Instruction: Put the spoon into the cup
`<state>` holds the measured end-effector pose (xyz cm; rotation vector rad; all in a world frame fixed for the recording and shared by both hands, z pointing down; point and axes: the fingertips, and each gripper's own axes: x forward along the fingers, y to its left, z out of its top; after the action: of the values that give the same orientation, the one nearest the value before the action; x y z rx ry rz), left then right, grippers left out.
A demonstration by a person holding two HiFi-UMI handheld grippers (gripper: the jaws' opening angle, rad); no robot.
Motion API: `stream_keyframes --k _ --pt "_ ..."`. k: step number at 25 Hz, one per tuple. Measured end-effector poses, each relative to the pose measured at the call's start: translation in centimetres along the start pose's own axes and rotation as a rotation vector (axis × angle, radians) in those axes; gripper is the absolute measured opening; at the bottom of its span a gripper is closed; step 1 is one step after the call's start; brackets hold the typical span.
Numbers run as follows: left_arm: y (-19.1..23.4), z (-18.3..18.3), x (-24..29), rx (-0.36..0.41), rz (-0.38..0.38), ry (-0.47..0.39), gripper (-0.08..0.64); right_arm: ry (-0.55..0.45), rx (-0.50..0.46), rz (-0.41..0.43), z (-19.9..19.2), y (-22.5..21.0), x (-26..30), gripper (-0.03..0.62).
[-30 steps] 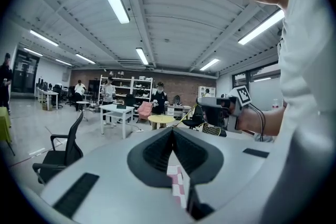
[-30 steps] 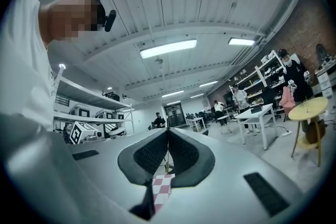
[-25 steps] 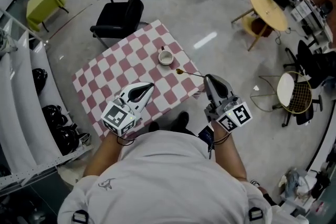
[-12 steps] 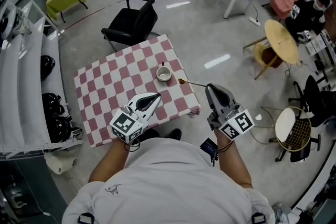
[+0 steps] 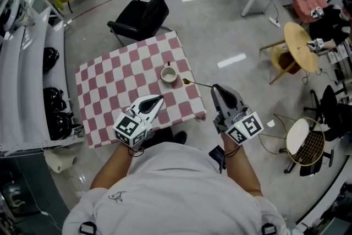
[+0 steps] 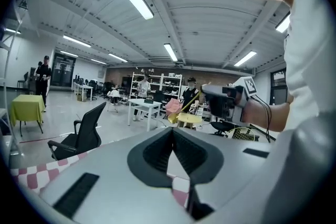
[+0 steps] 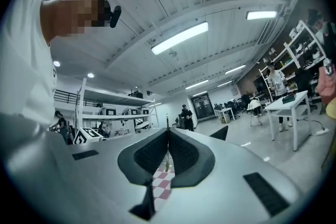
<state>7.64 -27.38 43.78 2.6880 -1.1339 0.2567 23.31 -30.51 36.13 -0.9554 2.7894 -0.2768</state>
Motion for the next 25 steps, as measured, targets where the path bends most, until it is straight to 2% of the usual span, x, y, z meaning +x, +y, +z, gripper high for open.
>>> stream_keyframes --k 10,18,25 --pt "3.6 0.2 2.3 0.028 0.032 -0.011 0.014 0.022 0.031 0.008 -1.3 -2.0 2.5 0.034" --pt "7.6 -0.7 4.6 0.001 0.043 0.006 0.014 0.074 0.075 -0.019 -4.4 -4.8 5.5 0.034" --pt "11.1 -3.6 6.5 -0.05 0.042 0.044 0.014 0.119 0.116 -0.038 -7.6 -6.4 8.3 0.034"
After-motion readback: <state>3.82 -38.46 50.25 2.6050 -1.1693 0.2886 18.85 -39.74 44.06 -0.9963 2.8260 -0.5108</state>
